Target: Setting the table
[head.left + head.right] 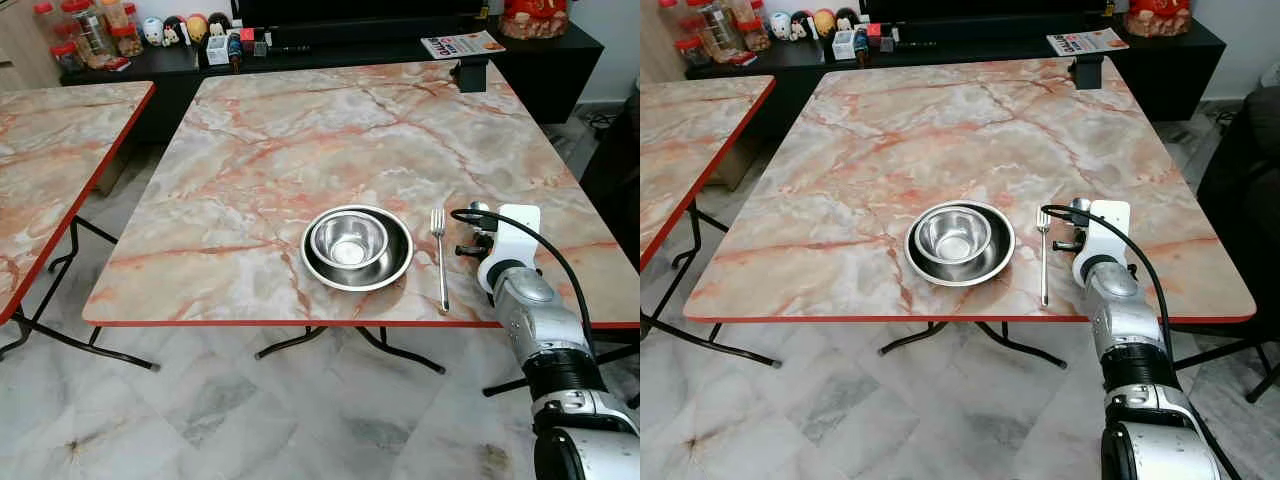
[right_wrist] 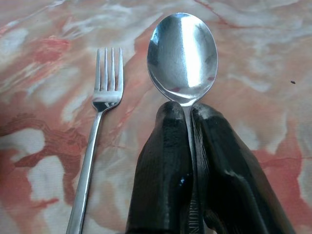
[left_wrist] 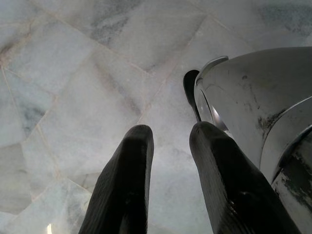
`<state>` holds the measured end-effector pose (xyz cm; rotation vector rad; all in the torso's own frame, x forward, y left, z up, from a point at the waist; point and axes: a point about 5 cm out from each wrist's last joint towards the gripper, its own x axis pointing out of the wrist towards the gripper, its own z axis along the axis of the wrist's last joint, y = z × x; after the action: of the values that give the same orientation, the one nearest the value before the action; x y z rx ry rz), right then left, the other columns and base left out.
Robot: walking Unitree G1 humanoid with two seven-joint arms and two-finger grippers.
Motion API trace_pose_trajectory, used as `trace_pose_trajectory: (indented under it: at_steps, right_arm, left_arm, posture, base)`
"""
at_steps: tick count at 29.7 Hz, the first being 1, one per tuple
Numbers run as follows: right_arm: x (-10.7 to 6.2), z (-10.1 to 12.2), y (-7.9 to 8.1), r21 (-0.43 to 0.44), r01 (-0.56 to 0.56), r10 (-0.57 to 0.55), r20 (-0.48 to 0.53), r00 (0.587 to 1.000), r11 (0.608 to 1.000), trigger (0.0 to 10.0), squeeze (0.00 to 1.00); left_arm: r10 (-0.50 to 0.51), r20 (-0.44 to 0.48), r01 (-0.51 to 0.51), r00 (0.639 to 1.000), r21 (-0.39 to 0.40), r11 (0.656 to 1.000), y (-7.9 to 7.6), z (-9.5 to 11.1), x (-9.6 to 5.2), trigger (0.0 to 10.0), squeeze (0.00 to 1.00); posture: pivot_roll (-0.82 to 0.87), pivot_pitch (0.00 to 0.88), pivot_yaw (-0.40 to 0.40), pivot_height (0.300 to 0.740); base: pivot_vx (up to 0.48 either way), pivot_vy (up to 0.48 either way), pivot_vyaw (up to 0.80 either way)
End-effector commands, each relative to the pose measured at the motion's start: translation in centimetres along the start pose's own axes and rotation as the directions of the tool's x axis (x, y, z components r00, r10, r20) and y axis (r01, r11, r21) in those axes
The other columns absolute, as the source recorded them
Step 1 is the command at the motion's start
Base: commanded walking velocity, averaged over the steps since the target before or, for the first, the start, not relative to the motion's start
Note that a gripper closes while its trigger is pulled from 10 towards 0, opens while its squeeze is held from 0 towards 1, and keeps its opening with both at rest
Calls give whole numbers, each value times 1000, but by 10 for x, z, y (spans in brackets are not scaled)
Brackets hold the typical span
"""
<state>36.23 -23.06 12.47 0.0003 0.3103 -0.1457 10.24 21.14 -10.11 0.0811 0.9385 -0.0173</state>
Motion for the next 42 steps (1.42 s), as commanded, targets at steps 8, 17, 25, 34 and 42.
trace_pose_trajectory:
  at_steps: [8, 17, 25, 34, 42]
  right_arm:
    - [2, -2, 2, -4, -19, 19, 3, 1000, 1000, 10000, 0]
    - [3, -11, 1, -8, -16, 16, -15, 1000, 1000, 10000, 0]
    - [3, -15, 1, -10, -15, 14, -20, 1000, 1000, 10000, 0]
    - [4, -16, 1, -17, -13, 12, -17, 1000, 1000, 10000, 0]
    - [4, -14, 2, -18, -18, 18, -6, 1000, 1000, 10000, 0]
  left_arm:
    - [3, -32, -3, 999, -11, 1000, 0, -8, -3, 10000, 0]
    - [3, -32, -3, 999, -10, 1000, 1, -8, -3, 10000, 0]
    - [4, -32, -4, 999, -10, 1000, 1, -8, -3, 10000, 0]
    - [4, -33, -5, 999, -10, 1000, 0, -8, -3, 10000, 0]
    - [5, -33, -5, 999, -12, 1000, 0, -8, -3, 10000, 0]
  posture:
    - [-126, 117, 61, 736]
    - [-124, 117, 62, 736]
    - [-124, 117, 62, 736]
    - [-120, 117, 60, 736]
    - [-117, 117, 57, 736]
  base:
    - [0, 0, 0]
    - [0, 0, 0]
    - [0, 0, 0]
    - [0, 0, 0]
    - [0, 0, 0]
